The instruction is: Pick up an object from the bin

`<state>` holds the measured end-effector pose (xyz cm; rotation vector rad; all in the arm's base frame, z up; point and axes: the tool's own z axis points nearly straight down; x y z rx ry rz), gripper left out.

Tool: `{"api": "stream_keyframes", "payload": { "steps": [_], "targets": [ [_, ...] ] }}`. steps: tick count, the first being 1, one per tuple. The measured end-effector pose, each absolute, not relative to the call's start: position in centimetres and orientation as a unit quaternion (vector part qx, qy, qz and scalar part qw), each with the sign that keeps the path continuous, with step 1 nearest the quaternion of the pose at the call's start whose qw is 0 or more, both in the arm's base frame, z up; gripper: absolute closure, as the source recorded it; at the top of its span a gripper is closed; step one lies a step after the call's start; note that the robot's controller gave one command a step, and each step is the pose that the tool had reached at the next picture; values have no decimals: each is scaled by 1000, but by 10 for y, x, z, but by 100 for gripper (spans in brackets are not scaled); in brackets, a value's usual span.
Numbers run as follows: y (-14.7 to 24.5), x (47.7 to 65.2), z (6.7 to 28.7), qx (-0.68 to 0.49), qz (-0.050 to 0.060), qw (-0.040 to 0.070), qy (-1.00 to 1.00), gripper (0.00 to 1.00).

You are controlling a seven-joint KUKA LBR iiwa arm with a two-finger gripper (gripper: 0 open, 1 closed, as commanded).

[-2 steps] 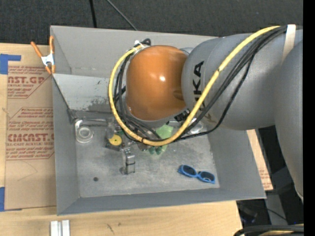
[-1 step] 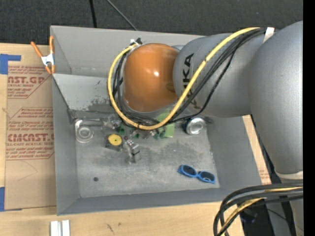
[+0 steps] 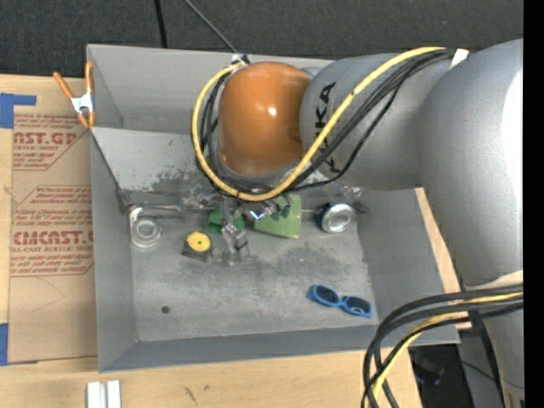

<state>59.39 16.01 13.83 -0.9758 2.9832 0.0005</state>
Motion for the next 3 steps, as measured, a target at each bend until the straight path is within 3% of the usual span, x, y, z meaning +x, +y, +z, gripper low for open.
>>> {"api": "stream_keyframes", "payload": {
  "steps": [1, 2, 3],
  "targets": [
    [152, 592, 65, -335, 1, -2, 942, 0],
    [153, 594, 70, -335, 2, 2, 942, 100],
    [145, 575, 246, -302, 0, 5, 953, 100]
  ]
}}
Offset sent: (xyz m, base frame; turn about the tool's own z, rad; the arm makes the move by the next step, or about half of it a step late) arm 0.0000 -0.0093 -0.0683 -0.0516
